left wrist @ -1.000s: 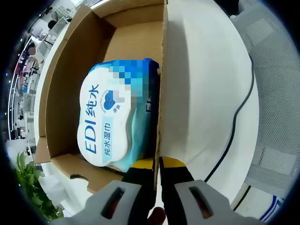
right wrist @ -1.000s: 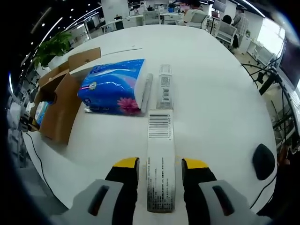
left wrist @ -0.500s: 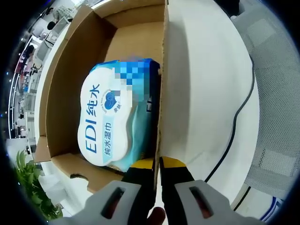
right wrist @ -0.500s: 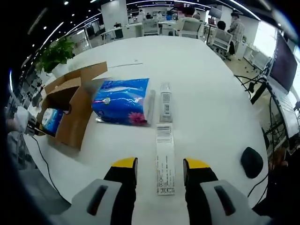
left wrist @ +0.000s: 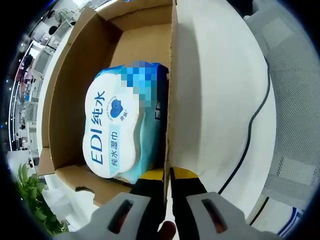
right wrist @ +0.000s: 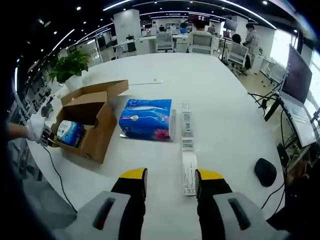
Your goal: Operate the shoe box by opening the lid, removing the specified soft item, and placing it in the target area until the item is outside and the box remains undamaged.
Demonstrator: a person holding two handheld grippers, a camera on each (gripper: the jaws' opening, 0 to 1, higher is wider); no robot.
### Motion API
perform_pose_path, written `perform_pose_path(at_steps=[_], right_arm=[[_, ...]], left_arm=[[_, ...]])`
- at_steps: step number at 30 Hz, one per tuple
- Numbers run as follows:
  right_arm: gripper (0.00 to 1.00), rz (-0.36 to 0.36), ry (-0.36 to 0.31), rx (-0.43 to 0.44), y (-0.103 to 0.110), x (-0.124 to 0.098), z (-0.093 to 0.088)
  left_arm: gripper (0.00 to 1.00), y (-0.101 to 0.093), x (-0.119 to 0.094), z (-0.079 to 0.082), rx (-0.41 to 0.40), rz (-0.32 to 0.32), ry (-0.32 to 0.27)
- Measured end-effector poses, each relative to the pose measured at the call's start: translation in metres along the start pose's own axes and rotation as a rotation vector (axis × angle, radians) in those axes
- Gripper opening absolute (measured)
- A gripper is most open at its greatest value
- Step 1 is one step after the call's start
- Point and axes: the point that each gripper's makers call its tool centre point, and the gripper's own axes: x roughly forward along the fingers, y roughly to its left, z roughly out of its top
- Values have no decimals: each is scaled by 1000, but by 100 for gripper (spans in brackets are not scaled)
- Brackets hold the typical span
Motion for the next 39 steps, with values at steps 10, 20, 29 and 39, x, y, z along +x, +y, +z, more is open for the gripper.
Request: perform_pose_path(at_steps=[10, 20, 29, 39], right_arm=[[39, 64, -181, 3, 34, -34, 32], [42, 100, -180, -225, 59, -60, 51], [43, 150, -232, -344, 86, -82, 69], [58, 229, -269, -554, 133, -98, 93]], left_arm=[[2, 0, 0, -1, 1, 7, -4], [2, 1, 1, -1, 0, 10, -6], [2, 0, 1, 0, 0, 11, -8], [2, 0, 1, 0, 1, 13, -9]])
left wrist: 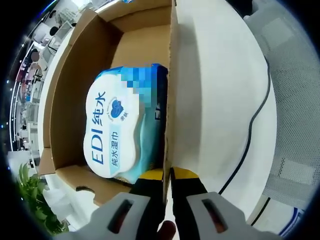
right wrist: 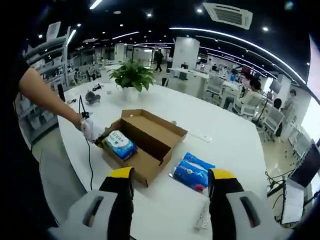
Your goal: Operate the shoe box by opening the lid, removing the specified soft item, and placing it in the target area until the item is outside and the box remains undamaged.
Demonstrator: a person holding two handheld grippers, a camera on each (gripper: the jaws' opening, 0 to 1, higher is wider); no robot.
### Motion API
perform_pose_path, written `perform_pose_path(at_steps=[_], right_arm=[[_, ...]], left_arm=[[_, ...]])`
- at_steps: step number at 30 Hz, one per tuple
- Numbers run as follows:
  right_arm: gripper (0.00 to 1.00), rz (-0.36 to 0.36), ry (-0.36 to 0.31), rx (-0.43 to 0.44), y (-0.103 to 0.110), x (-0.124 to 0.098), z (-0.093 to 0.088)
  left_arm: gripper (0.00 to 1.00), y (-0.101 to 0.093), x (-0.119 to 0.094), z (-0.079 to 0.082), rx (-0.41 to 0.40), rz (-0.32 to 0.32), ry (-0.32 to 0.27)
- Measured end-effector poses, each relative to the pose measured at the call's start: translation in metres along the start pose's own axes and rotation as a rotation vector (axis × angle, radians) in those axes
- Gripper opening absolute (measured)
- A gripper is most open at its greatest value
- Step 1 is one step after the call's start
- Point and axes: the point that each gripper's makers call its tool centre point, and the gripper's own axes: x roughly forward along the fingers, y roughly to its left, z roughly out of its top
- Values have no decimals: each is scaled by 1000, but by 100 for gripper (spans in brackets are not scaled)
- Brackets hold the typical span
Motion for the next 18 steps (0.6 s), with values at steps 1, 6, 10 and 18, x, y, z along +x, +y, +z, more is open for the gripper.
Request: perform_pose_path(at_steps=[1, 6, 10, 18], right_arm=[[57, 6, 2, -21, 2, 1, 3], [49, 27, -9, -128, 11, 5, 12], [49, 91, -58, -90, 22, 5, 27], [48, 173, -47, -39, 31, 15, 37]], left_arm=[[2, 0, 0, 0, 1, 0, 0], [2, 0, 0, 0, -1, 3, -2], [2, 0, 0, 0, 3, 5, -4], [2, 0, 0, 0, 0, 2, -2]])
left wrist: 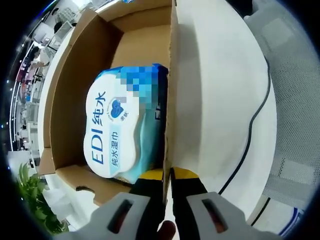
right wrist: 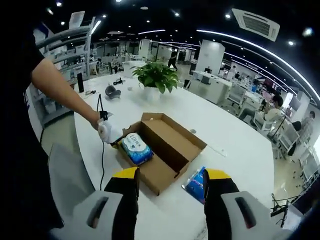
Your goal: Operate the shoe box by opening the lid, removing the specified soft item, and placing it in the target area until the item is outside and the box remains undamaged.
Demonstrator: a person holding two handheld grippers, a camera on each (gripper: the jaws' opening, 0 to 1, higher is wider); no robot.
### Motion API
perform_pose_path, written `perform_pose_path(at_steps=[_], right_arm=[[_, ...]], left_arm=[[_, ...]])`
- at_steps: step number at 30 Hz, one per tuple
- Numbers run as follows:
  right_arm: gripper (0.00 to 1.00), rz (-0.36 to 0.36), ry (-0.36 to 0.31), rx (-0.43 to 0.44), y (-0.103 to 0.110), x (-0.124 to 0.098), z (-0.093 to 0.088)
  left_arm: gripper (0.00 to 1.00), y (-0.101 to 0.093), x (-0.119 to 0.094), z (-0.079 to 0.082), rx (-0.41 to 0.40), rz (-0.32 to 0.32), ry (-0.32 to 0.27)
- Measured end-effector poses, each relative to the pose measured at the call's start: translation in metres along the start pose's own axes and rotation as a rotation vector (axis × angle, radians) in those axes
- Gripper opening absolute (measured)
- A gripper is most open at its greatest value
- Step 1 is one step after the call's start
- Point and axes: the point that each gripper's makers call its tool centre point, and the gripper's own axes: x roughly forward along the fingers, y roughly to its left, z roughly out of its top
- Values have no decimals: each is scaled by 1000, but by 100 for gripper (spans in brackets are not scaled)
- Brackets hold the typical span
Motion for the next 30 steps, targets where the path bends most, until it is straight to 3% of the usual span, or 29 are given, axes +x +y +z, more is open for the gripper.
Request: perform_pose_path(at_steps=[2, 5, 8, 10, 15, 19, 22, 27, 30], right_arm=[[44, -9, -72, 91, -1, 1, 17], [43, -5, -108, 114, -4, 6, 29], [43, -2, -73, 86, 0, 13, 28], [43, 2, -30, 17, 4, 16, 24], [43, 19, -24, -18, 13, 21, 30], [32, 64, -19, -36, 20, 28, 31], [38, 89, 37, -86, 21, 38, 24], [38, 107, 72, -123, 18, 49, 26], [38, 128, 120, -136, 16, 63, 18]], left_arm=[[2, 0, 0, 0, -1, 2, -1], [2, 0, 1, 0, -4, 2, 1], [3, 0, 0, 0, -3, 3, -1], [3, 0, 1, 0, -5, 3, -1], [3, -1, 0, 0, -1, 5, -2], [2, -1, 0, 0, -1, 3, -1], [3, -1, 1, 0, -1, 5, -2], [3, -1, 1, 0, -2, 7, -3], [3, -1, 0, 0, -2, 6, -3]])
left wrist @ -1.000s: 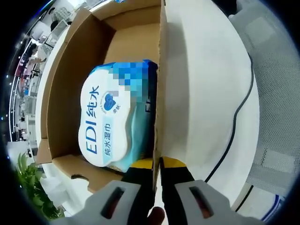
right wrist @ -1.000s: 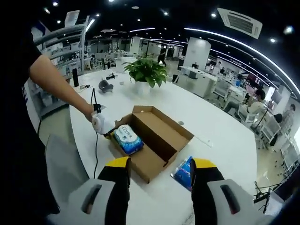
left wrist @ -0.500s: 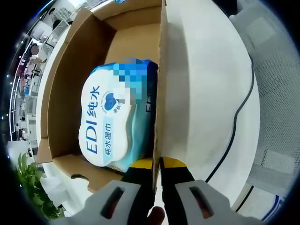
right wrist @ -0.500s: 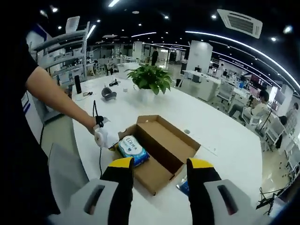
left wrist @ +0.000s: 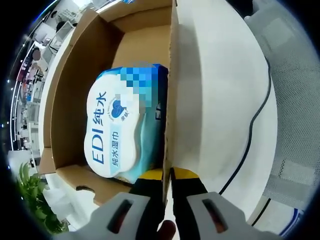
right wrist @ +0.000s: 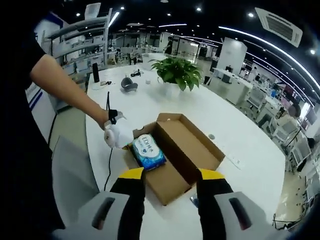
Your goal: Operate the shoe box by opening the lid, removing the specified soft item, and placing it in the target area until the item is outside and the box remains undamaged.
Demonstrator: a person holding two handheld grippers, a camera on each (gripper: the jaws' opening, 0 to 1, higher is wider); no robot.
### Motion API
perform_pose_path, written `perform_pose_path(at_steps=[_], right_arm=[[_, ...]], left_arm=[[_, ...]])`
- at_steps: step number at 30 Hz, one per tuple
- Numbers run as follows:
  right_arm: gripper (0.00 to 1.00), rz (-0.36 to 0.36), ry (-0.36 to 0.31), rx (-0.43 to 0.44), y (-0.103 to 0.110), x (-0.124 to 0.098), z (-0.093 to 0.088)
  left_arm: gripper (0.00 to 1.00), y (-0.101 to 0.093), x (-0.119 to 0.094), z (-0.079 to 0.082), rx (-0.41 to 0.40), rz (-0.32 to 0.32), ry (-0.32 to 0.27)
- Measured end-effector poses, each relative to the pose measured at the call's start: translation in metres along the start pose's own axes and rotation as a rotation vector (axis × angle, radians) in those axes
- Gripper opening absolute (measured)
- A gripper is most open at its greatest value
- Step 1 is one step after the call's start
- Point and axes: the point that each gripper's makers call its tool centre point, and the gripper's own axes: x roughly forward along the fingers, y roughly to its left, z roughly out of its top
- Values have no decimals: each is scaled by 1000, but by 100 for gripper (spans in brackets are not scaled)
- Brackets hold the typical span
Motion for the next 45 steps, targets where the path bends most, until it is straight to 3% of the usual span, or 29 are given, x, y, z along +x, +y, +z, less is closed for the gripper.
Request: perform_pose_path(at_steps=[13, 21, 25, 28, 40, 45], right_arm=[[40, 76, 77, -60, 17, 39, 7], [43, 111, 107, -89, 13, 62, 6], [43, 122, 116, -63, 12, 75, 4], [43, 121, 108, -49, 13, 79, 5], [47, 150, 153, -155, 21, 96, 7], [47, 189, 172, -163, 28, 108, -2]], left_arm=[[3, 0, 0, 0, 3, 0, -1], [3, 0, 0, 0, 6, -1, -1], [3, 0, 0, 0, 7, 1, -2], [3, 0, -1, 1, 8, 1, -2], [3, 1, 0, 1, 6, -2, -3], [3, 1, 0, 1, 2, 1, -4]])
